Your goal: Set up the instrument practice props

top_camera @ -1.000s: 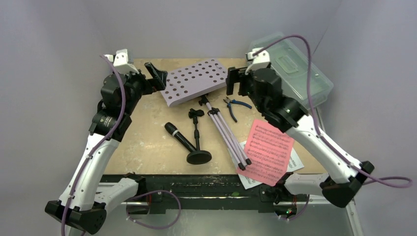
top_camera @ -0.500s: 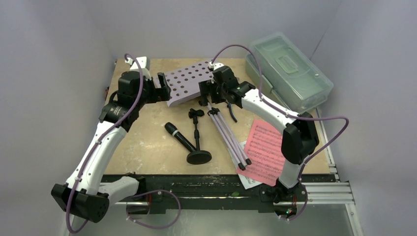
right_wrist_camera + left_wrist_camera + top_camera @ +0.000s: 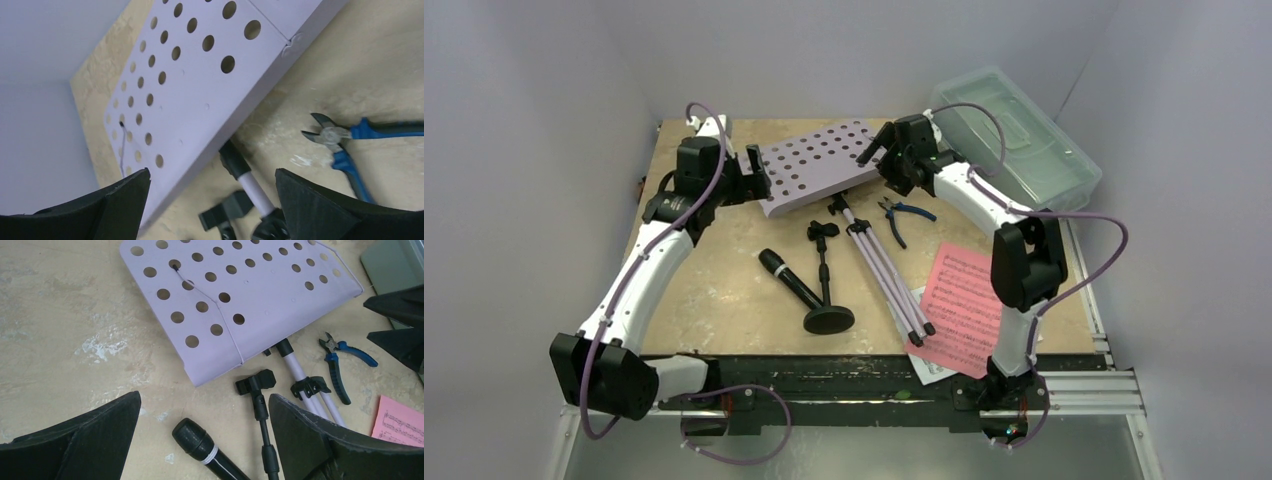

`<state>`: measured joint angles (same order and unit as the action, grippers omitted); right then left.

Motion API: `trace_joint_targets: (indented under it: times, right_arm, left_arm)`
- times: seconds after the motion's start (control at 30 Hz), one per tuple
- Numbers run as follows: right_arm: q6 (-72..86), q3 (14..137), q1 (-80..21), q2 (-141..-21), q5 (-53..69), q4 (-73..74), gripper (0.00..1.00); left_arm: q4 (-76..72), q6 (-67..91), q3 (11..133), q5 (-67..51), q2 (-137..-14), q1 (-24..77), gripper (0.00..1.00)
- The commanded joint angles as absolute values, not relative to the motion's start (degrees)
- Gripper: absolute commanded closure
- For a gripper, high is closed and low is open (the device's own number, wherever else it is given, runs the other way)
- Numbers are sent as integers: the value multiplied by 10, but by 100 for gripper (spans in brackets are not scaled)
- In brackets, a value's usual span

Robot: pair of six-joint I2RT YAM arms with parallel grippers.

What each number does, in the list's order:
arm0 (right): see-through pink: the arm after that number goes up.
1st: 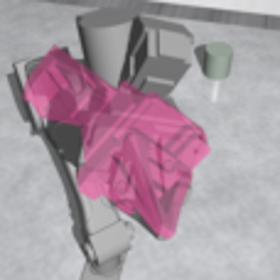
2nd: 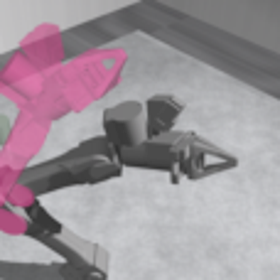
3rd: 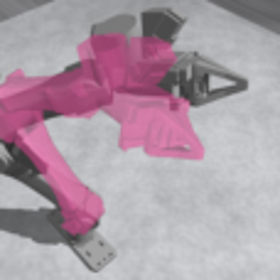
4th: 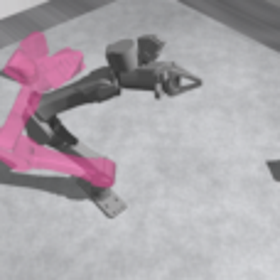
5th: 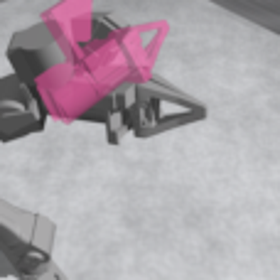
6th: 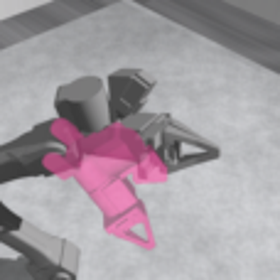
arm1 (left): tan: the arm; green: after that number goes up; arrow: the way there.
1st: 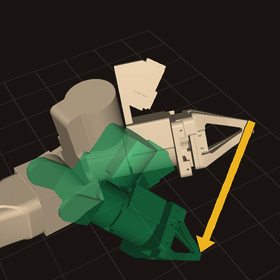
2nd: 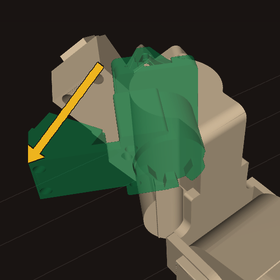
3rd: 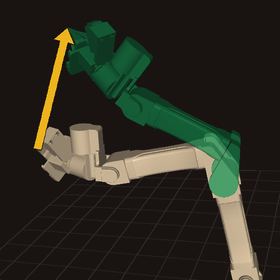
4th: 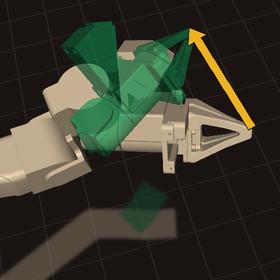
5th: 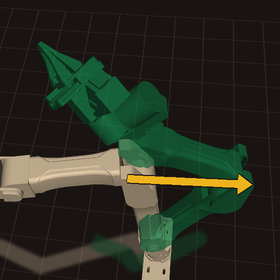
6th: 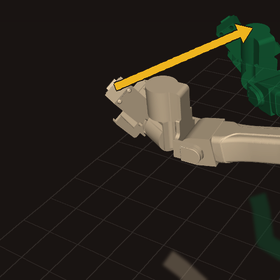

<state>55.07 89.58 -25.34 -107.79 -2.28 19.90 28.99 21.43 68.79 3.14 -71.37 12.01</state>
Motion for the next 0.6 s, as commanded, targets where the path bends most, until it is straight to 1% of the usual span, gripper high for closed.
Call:
trace_joint_targets:
  times: [0.0,0.13,0.2,0.23,0.37,0.53,0.57]
  right_arm:
    - [706,949,-262,-1115,-43,163,1]
    - [775,965,-263,-1152,-60,156,1]
    - [798,970,-264,-1168,-69,160,3]
    - [809,968,-264,-1173,-75,155,7]
    - [845,951,-265,-1193,-82,124,24]
    - [861,968,-265,-1230,-74,111,38]
    - [865,971,-265,-1237,-68,106,42]
  left_arm:
    - [241,186,691,34,-714,118,0]
    - [195,164,634,60,-695,118,0]
    - [193,164,625,57,-694,117,3]
    - [191,163,621,49,-693,117,5]
    - [179,164,608,23,-683,117,7]
    - [176,168,606,7,-682,117,9]
    - [174,169,605,3,-681,117,9]
